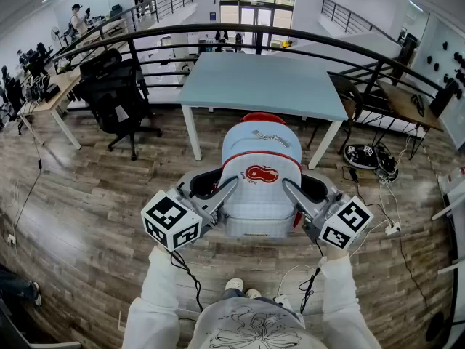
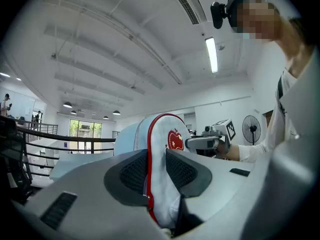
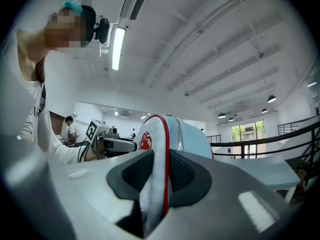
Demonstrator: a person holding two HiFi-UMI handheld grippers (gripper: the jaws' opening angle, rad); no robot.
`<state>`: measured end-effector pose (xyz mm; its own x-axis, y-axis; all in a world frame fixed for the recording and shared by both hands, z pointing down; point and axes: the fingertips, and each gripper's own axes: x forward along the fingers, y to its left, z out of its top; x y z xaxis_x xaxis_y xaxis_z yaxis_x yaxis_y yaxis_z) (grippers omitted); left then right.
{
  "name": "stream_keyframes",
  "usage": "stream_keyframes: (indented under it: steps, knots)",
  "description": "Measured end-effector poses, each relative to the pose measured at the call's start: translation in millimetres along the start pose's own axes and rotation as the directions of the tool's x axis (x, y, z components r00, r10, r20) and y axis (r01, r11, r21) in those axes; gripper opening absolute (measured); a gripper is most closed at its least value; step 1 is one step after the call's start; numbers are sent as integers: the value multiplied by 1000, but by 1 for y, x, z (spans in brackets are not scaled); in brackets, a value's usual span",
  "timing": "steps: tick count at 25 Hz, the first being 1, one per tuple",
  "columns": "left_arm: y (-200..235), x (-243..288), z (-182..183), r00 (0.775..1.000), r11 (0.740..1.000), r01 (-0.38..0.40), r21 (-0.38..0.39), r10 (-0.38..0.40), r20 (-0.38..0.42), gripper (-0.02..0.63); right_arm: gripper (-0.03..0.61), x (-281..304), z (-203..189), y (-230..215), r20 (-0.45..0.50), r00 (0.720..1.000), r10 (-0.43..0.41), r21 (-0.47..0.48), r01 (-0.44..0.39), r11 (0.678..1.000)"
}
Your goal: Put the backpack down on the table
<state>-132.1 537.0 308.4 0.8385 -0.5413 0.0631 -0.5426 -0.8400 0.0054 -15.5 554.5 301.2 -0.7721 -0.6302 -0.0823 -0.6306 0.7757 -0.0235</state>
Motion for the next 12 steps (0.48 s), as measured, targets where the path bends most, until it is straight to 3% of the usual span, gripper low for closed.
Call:
stream_keyframes:
  steps: [12]
  knots:
    - [20,0,-6,1000,1000,14,4,-14,-4,112,106,19,-9,-7,-3,1000,-15,-1,15,1000]
